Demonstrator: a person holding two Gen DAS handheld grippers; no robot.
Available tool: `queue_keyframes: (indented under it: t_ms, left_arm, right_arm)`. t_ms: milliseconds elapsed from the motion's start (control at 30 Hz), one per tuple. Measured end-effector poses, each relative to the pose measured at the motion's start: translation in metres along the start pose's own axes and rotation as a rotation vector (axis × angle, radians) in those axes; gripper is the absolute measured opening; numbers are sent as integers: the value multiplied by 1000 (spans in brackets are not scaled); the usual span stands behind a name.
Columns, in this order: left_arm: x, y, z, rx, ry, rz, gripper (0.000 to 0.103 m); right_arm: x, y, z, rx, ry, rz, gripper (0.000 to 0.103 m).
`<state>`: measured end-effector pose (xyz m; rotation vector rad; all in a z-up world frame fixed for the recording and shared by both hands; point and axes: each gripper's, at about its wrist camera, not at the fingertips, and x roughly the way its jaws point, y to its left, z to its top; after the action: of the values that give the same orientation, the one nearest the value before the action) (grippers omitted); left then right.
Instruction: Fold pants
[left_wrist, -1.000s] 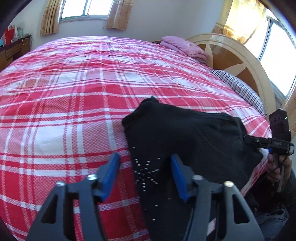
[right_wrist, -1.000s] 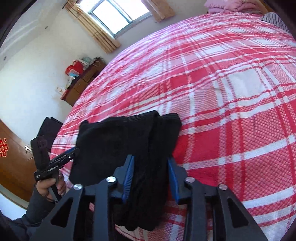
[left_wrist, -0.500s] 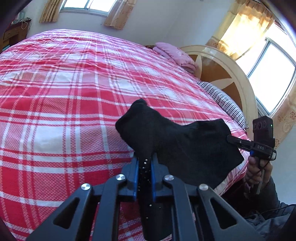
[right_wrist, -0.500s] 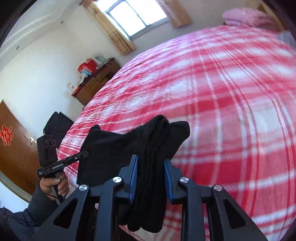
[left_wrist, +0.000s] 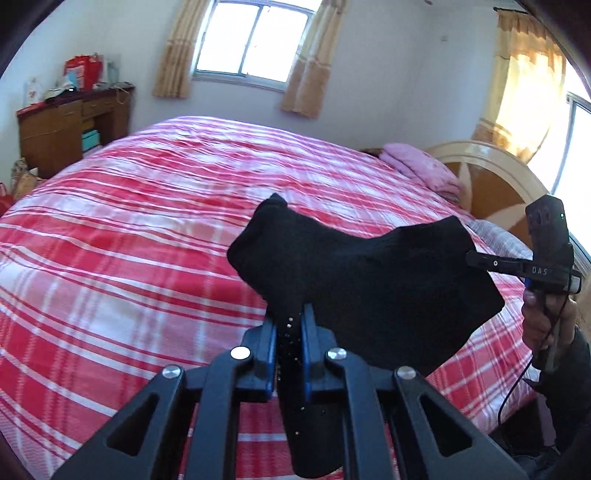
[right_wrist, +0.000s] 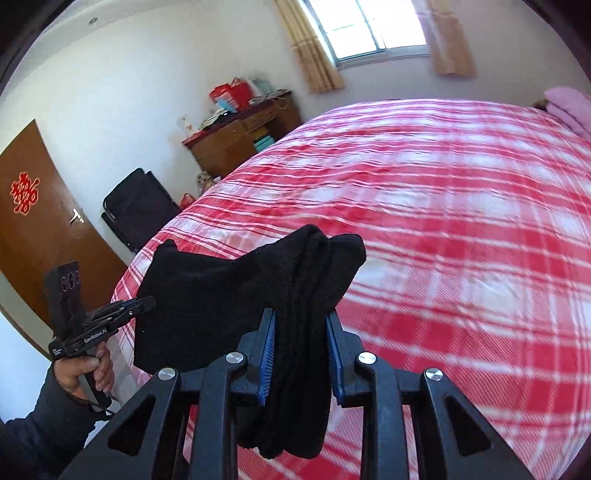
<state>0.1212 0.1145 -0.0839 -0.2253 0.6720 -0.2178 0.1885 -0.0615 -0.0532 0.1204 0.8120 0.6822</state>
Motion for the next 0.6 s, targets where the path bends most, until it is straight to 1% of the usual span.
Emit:
queue_keyframes:
  t_ms: [133,233,367,500,600]
  left_arm:
    - [-6,18,3,-7,-39,62,12]
    - [-9,32,3,-21,-53,90,12]
    - [-3,41,3,-41,-52,110,12]
    - [-1,51,-1,-53,-43,118,12]
    - [3,57,-1,-49,-36,138,12]
  right_arm:
    - [28,15,17,-27,19,14,26]
    - [47,23,28,-50,40,16,26]
    - [71,24,39,-59,62,8,26]
    - [90,24,44,-53,77,-9,26]
    - [103,22,45,-43,86,-19,26]
